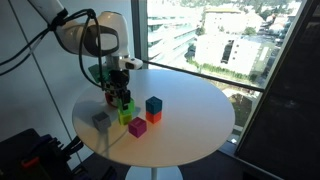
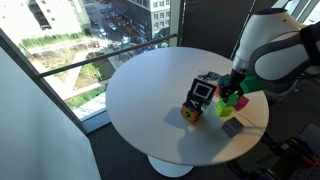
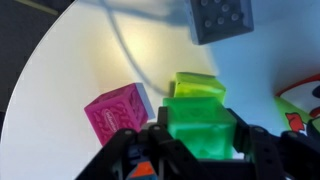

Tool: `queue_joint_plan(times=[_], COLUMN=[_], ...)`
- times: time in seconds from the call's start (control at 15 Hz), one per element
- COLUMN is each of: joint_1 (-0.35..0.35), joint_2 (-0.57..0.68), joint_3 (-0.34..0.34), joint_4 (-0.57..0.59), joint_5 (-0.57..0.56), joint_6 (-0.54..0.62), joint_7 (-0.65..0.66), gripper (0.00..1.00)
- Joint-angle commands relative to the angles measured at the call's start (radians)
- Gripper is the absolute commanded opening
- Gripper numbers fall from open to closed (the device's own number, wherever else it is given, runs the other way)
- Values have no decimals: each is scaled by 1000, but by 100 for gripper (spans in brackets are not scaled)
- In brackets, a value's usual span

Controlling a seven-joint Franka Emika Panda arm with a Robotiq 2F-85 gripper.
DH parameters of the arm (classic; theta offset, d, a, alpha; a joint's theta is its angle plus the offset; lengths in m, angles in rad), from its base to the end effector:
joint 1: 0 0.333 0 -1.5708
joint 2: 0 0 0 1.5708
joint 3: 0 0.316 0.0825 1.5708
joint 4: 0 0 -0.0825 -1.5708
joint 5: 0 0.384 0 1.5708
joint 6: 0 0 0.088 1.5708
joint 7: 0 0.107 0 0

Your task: Put the grey block on the table, then use the green block to knock off the yellow block from the pink block, then put the green block on the yellow block

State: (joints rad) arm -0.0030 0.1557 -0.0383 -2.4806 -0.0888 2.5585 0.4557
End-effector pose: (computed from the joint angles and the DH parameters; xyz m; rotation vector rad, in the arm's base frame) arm 0.4676 -0.0185 0.2228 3.0054 -0.6417 -0.1007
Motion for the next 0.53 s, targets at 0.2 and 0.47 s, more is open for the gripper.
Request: queue_joint_plan(times=[0.2, 0.47], joint_1=[14, 15], joint_2=[-23, -22], joint_3=[-9, -10], joint_4=[-13, -17], joint_5=[49, 58], joint_6=[-15, -14], joint_7=[27, 31], gripper=[32, 32])
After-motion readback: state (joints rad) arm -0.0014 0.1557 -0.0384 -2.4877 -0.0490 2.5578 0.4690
